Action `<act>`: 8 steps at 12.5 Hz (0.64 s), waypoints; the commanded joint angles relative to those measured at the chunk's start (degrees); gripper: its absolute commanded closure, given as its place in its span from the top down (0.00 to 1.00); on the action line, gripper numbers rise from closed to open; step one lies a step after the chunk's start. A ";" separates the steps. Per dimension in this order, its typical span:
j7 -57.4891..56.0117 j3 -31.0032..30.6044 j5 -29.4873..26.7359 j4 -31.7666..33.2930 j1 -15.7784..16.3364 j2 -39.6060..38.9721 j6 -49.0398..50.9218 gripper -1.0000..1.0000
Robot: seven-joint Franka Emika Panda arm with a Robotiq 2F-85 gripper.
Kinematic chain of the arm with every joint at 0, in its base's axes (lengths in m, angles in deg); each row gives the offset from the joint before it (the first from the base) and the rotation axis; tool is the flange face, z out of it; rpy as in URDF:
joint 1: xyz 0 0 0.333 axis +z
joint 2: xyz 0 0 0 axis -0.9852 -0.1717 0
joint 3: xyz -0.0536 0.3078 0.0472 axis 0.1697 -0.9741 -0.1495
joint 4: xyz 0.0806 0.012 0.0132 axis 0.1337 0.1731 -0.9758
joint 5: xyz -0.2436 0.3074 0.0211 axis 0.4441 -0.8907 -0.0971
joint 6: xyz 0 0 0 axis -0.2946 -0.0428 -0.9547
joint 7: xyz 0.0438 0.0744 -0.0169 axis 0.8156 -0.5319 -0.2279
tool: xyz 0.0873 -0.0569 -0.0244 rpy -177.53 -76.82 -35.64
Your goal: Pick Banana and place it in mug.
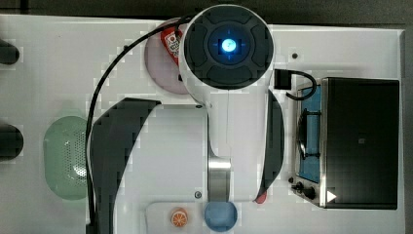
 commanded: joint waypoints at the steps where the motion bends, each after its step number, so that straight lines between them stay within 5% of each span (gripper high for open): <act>1: -2.70 3.44 0.16 6.99 -1.84 16.18 9.49 0.77; 3: -2.71 3.40 0.16 8.15 -1.81 15.58 9.38 0.99; 8: -3.28 2.67 0.16 16.32 -1.58 11.01 1.76 1.00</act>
